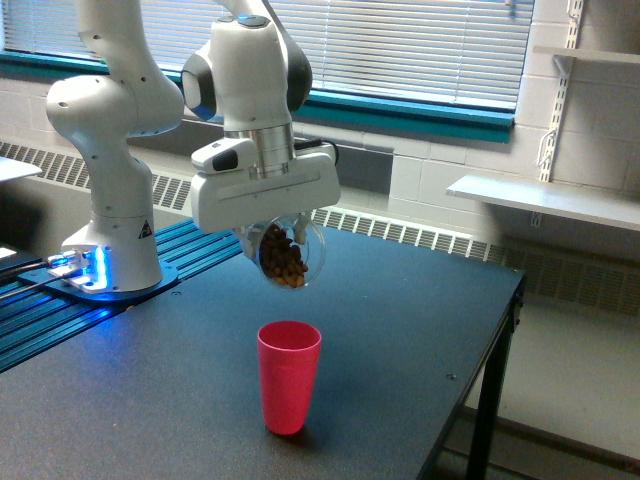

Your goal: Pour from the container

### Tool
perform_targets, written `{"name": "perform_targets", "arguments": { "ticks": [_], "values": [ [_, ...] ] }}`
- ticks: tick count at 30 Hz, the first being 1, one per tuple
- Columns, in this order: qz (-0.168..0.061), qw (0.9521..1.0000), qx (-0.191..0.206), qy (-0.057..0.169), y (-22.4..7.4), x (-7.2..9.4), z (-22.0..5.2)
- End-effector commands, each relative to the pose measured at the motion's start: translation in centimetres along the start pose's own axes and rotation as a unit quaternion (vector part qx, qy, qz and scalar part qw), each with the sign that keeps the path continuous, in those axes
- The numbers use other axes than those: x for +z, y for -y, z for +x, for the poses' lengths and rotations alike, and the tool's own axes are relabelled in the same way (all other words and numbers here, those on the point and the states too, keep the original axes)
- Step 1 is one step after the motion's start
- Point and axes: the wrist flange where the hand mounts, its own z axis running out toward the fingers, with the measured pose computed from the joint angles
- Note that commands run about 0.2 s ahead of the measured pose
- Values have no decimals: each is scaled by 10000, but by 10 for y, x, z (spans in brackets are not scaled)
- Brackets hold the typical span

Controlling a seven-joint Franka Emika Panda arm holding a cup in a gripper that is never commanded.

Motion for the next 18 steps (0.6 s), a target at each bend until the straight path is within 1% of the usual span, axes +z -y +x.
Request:
{"name": "perform_targets", "arguments": {
  "ticks": [1, 10, 12, 18],
  "values": [
    [-8, 9998, -187, 47, -3, 1, 14],
    [-165, 9997, -100, 178, -10, 8, 29],
    [-138, 9997, -100, 171, -9, 8, 31],
    [-152, 9996, -120, 191, -9, 10, 35]
  ]
}}
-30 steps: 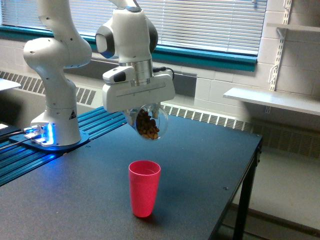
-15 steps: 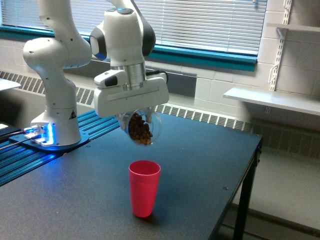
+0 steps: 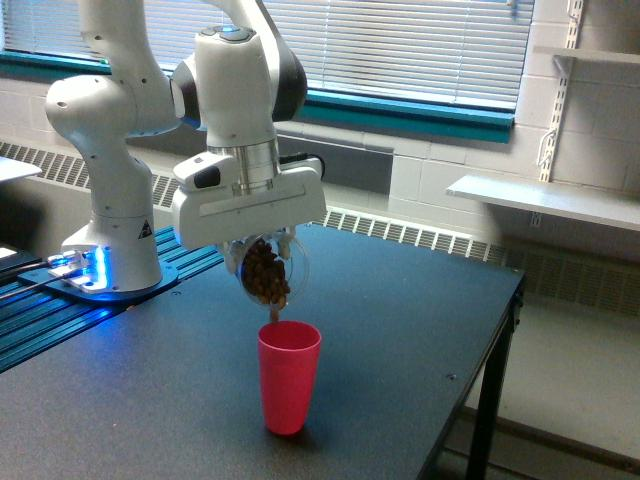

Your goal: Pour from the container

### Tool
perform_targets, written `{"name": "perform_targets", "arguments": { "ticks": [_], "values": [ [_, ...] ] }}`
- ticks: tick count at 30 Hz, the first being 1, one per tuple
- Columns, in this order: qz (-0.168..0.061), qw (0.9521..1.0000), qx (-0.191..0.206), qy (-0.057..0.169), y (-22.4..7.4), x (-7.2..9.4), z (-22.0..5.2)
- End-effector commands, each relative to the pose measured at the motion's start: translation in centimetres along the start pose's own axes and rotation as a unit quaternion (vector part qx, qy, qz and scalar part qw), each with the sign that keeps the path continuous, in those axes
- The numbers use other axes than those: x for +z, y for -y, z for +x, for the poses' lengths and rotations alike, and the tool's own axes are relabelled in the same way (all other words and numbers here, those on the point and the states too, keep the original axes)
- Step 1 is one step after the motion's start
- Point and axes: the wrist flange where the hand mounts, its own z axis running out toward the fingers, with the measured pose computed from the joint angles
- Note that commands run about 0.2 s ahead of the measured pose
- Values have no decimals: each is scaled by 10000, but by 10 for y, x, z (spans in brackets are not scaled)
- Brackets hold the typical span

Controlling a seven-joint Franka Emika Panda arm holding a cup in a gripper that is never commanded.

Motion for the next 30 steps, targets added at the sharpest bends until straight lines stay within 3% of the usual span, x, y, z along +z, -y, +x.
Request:
{"name": "perform_targets", "arguments": {
  "ticks": [1, 30],
  "values": [
    [30, 9999, -138, 14, 2, -3, 7],
    [-282, 9992, -94, 265, 14, 14, 9]
  ]
}}
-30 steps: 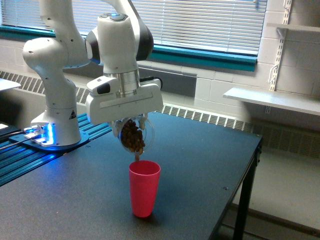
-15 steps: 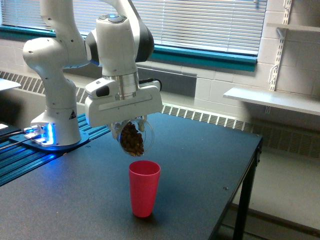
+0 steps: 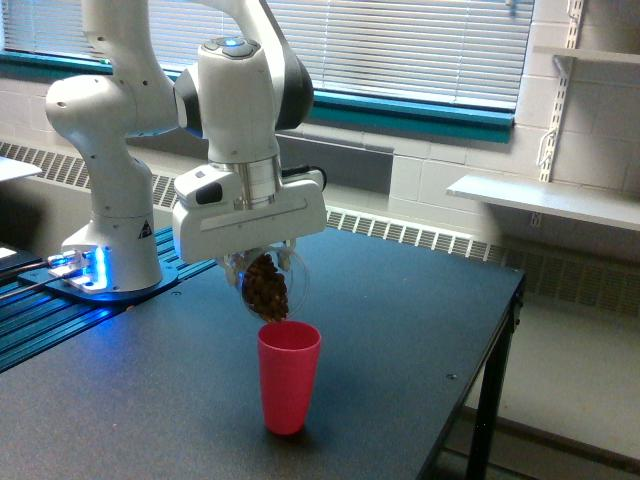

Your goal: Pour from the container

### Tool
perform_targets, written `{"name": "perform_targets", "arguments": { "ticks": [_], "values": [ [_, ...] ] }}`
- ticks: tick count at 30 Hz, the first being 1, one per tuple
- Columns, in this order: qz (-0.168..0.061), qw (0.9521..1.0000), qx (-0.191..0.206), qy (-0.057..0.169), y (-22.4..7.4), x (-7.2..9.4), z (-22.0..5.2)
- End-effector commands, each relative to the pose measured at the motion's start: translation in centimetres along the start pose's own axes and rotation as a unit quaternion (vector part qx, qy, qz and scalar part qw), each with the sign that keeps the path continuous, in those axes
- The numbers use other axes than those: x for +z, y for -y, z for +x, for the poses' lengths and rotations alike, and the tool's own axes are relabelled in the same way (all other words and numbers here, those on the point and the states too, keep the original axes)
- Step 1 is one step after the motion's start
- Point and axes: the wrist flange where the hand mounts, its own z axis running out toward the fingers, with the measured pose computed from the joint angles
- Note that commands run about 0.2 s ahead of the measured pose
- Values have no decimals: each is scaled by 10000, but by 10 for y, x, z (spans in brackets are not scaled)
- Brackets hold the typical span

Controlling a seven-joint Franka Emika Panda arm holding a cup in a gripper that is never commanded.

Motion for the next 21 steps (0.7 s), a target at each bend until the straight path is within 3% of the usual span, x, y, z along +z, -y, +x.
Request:
{"name": "perform_targets", "arguments": {
  "ticks": [1, 21],
  "values": [
    [-65, 10000, -57, 34, 7, -1, -1],
    [-500, 9984, -147, 202, 19, 5, -10]
  ]
}}
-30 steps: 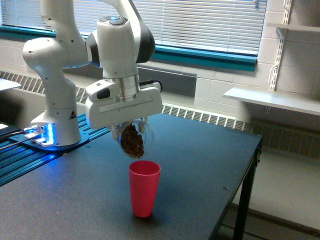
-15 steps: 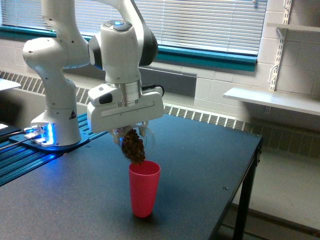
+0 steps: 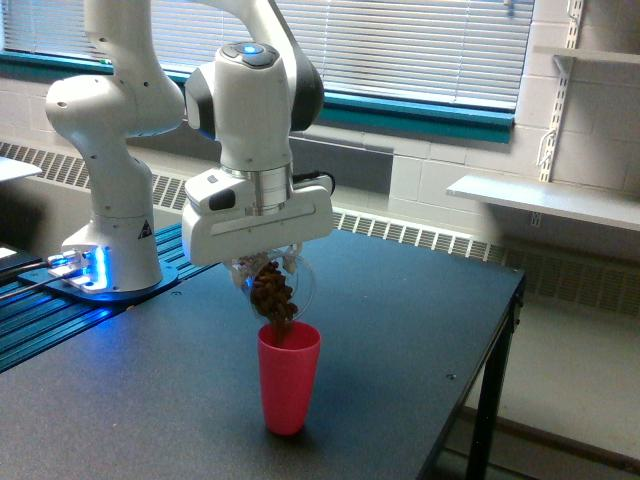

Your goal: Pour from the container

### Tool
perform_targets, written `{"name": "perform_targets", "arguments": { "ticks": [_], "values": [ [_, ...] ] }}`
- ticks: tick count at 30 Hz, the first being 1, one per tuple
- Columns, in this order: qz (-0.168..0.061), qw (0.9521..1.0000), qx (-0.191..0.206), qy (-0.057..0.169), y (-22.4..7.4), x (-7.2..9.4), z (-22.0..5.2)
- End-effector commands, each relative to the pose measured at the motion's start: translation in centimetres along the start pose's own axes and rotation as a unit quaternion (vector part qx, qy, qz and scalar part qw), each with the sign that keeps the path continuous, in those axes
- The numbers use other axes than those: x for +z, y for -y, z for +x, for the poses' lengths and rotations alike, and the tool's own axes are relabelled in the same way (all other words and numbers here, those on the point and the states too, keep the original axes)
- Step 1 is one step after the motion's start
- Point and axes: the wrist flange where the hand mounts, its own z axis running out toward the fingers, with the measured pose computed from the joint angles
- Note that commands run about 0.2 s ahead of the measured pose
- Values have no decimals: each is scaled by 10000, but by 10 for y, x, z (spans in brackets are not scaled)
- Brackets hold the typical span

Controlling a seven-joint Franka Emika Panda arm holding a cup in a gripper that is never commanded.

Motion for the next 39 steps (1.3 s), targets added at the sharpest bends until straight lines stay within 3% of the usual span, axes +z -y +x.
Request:
{"name": "perform_targets", "arguments": {
  "ticks": [1, 17, 39],
  "values": [
    [-144, 9999, 19, 20, 7, -1, -5],
    [-267, 9996, 47, 10, 12, -3, -2],
    [-627, 9979, -105, 82, 17, -6, -1]
  ]
}}
